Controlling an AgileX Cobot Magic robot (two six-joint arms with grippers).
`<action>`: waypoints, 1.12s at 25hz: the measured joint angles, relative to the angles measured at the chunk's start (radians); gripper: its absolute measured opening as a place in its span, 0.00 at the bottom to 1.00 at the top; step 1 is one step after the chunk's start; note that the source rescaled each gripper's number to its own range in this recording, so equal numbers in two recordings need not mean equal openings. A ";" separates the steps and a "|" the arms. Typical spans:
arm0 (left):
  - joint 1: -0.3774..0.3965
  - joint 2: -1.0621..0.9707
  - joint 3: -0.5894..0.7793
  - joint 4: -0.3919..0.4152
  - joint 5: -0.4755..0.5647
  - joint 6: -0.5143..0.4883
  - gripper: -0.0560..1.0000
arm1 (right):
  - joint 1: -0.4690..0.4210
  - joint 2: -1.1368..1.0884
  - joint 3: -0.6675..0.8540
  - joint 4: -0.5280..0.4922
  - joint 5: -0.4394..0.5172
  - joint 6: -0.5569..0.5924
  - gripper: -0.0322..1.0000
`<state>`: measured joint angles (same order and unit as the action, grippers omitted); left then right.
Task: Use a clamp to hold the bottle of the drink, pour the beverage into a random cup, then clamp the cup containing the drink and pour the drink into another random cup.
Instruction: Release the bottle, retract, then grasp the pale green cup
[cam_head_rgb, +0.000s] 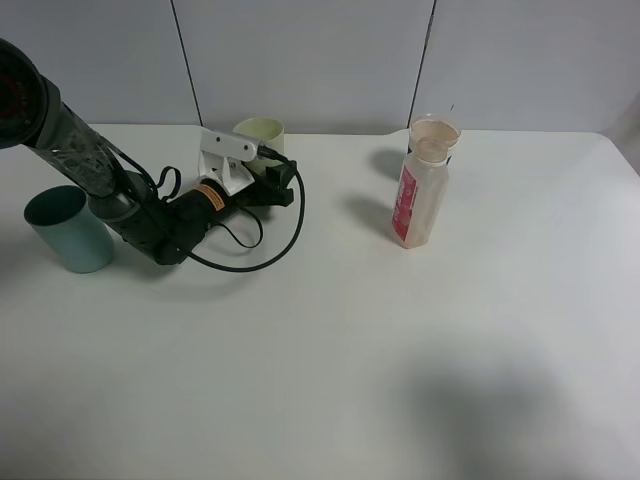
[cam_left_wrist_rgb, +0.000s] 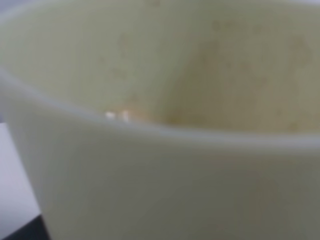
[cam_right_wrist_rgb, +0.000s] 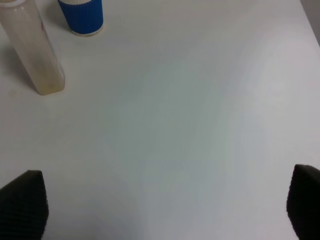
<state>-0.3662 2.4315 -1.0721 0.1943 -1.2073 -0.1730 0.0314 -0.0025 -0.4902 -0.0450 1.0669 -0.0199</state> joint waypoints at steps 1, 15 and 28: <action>0.001 0.000 0.000 0.003 0.000 -0.002 0.06 | 0.000 0.000 0.000 0.000 0.000 0.000 0.91; 0.002 -0.094 0.002 0.157 0.044 -0.056 0.07 | 0.000 0.000 0.000 0.000 0.000 0.000 0.91; 0.002 -0.305 0.004 0.248 0.317 -0.167 0.07 | 0.000 0.000 0.000 0.000 0.000 0.000 0.91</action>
<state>-0.3643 2.1262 -1.0684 0.4419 -0.8907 -0.3395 0.0314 -0.0025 -0.4902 -0.0450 1.0669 -0.0199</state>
